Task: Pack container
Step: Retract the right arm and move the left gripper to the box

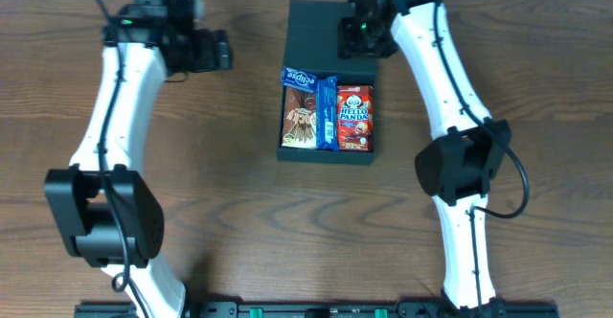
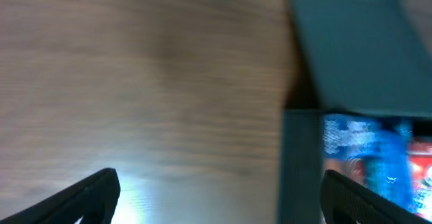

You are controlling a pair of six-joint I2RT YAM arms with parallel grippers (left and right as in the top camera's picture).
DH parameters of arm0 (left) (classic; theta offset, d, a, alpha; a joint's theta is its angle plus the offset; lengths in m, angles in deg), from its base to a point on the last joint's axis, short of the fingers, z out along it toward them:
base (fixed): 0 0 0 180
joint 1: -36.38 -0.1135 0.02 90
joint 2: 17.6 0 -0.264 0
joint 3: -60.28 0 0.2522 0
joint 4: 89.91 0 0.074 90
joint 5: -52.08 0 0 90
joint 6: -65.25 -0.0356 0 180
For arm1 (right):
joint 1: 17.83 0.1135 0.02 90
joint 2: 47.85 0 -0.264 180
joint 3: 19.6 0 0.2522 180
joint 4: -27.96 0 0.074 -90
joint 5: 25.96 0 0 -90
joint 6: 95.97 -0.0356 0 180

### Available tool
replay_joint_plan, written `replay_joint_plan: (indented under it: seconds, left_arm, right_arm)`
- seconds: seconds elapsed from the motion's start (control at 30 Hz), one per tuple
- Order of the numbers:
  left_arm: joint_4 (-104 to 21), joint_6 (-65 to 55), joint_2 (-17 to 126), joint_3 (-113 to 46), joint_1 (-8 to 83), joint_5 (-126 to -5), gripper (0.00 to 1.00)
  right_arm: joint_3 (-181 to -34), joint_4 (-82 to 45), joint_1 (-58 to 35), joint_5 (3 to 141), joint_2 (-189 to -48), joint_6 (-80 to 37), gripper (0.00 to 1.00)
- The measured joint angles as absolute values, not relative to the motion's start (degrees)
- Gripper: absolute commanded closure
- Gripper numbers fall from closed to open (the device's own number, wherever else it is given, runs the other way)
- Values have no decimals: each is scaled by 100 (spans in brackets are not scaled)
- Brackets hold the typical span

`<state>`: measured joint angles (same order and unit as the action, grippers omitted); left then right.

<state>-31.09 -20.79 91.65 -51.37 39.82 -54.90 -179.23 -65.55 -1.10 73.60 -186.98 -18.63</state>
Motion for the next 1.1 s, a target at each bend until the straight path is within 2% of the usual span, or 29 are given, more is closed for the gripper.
replay_joint_plan:
  seconds: [0.17,0.4,0.5,0.63,1.0,1.1]
  left_arm:
    - [-3677,-2122,9539,-4953,4240,-6443,5]
    - [-4504,-2048,10446,-4881,4238,-7728,4]
    - [-4814,-2024,10592,-4874,4240,-8123,0]
    - [-4928,-2015,10605,-4874,4258,-8464,14]
    - [-4899,-2107,10618,-4874,4518,-8735,16]
    - [-4836,-2166,10618,-4874,4522,-8716,19]
  right_arm:
    - [-17920,-6747,-206,7395,-18693,-1745,53]
    - [-17907,-6776,-519,7474,-18341,-1422,50]
    - [-17907,-6765,-755,7474,-18029,-1343,50]
    - [-17907,-6763,-995,7471,-17729,-1291,50]
    - [-17907,-6741,-1044,7474,-17712,-1265,51]
    - [-17907,-6741,-1044,7471,-17712,-1247,52]
